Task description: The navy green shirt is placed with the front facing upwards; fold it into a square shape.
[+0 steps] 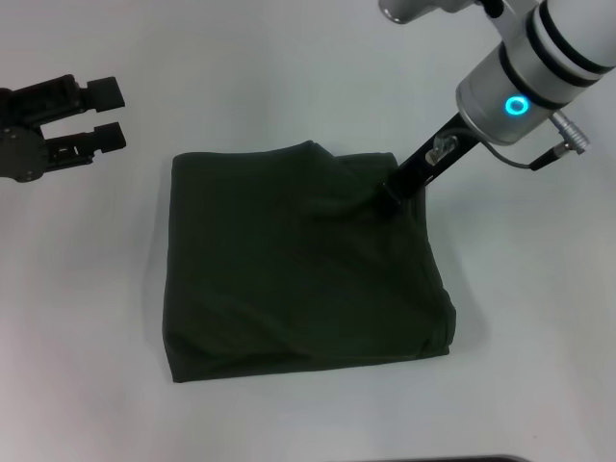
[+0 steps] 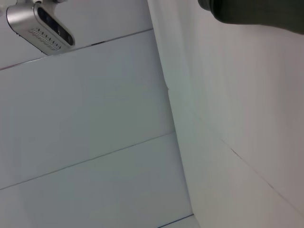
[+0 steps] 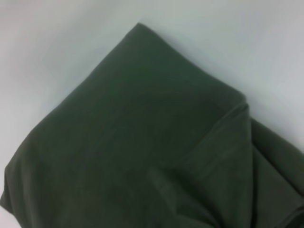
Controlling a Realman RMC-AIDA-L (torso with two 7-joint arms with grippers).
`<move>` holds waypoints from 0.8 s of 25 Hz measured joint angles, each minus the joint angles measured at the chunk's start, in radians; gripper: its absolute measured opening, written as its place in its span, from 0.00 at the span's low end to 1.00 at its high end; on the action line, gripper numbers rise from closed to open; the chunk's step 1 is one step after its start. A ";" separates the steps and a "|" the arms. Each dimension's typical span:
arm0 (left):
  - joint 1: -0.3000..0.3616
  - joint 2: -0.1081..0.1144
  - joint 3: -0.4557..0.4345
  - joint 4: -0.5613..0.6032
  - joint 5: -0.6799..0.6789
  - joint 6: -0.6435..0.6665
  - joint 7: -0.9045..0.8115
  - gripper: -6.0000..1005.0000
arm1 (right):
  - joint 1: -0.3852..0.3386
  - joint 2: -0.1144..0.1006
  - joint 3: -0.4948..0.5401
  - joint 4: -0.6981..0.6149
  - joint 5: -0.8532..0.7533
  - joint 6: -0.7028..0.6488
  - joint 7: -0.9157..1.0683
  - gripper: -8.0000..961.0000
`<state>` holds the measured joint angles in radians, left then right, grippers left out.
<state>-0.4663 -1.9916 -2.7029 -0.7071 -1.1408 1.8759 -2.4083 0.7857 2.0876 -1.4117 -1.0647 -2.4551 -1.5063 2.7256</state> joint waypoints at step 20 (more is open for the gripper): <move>0.000 -0.002 0.002 0.000 0.000 0.000 0.000 0.81 | -0.029 0.000 0.088 0.009 -0.013 0.007 0.002 0.03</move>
<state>-0.4660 -1.9940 -2.7013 -0.7071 -1.1404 1.8761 -2.4083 0.7570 2.0876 -1.3233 -1.0554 -2.4681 -1.4992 2.7278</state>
